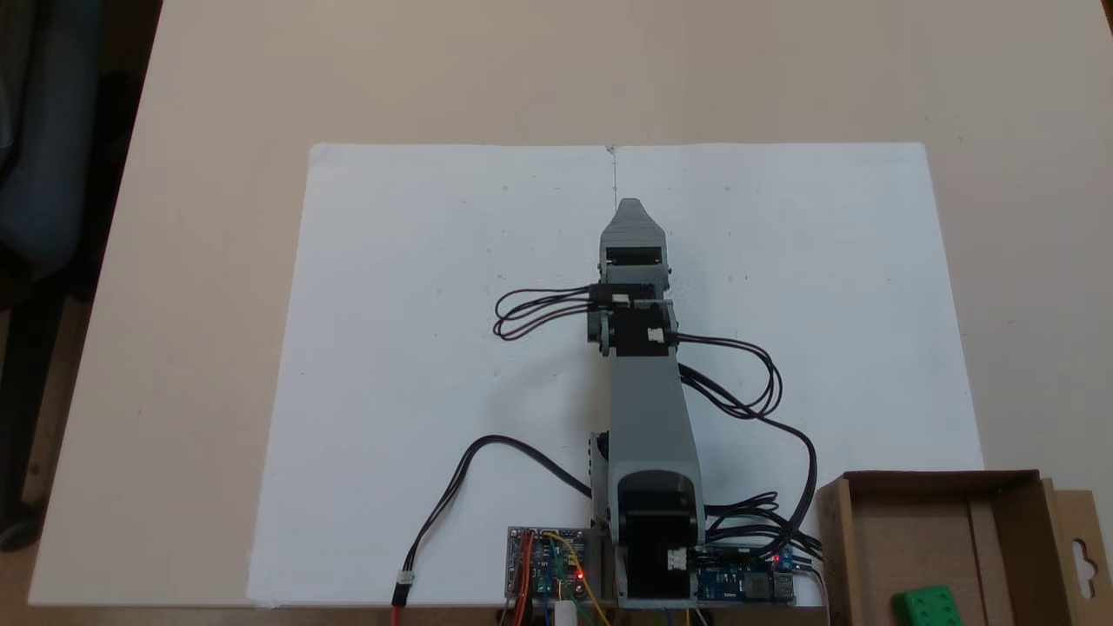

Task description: Grasp a green dice and put it in the bin.

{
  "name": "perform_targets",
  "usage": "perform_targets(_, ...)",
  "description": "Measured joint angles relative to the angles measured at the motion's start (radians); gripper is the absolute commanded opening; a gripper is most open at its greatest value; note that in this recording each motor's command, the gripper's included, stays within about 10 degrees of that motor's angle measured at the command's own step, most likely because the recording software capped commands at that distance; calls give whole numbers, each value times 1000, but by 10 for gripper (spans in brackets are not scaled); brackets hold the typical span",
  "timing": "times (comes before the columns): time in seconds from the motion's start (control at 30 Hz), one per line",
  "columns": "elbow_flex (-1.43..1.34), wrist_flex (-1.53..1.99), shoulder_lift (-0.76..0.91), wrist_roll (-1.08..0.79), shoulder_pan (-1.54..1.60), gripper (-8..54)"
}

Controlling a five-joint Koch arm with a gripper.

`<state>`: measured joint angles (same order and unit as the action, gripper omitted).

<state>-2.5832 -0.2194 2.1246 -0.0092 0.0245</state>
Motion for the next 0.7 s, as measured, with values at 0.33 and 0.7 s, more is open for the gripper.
perform_targets(0.33,-247,-348,132,0,6,428)
perform_targets(0.7,-439,-696,132,-2,9,432)
